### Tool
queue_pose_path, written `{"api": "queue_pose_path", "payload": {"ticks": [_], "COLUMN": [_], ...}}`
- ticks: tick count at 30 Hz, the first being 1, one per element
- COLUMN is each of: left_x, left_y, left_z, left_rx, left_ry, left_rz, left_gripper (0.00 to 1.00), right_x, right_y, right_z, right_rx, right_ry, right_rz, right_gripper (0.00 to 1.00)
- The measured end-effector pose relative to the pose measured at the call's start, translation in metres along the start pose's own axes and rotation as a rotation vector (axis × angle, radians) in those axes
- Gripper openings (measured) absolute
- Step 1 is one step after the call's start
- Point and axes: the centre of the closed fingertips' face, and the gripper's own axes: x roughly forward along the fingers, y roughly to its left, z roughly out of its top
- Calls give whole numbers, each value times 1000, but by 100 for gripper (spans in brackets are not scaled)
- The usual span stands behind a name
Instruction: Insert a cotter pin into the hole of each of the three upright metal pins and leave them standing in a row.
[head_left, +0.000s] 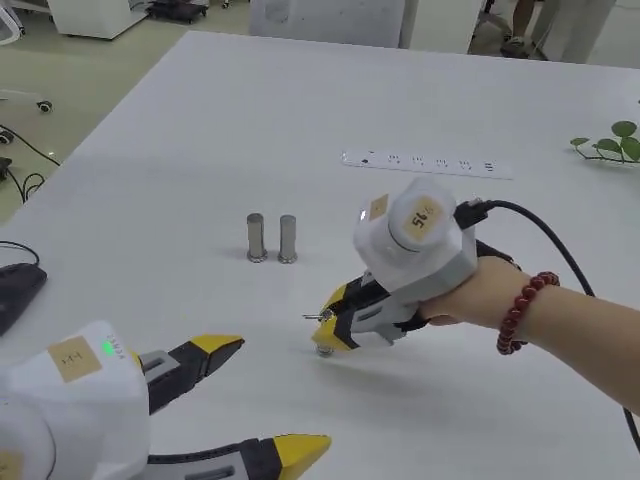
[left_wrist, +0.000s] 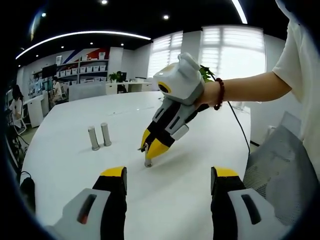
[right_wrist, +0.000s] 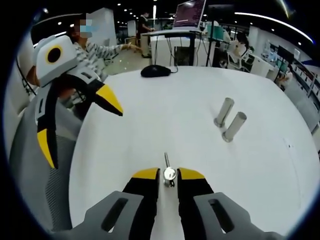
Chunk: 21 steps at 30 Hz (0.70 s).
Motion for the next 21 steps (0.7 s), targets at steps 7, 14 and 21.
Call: {"api": "queue_pose_path", "payload": {"ticks": [7, 14, 21], "left_x": [0, -3, -5], "left_y": [2, 1, -2], "left_z": [0, 3, 6], "left_rx": [0, -2, 2], "left_ry": [0, -13, -29], "left_rz": [5, 12, 16], "left_gripper": [67, 70, 75], "right_x": [0, -5, -11], "right_y": [-1, 2, 1], "right_z": [0, 10, 22], "right_rx": [16, 92, 149], "right_ry": [-1, -51, -104], "right_rz": [-2, 13, 13], "right_gripper": [16, 22, 30]}}
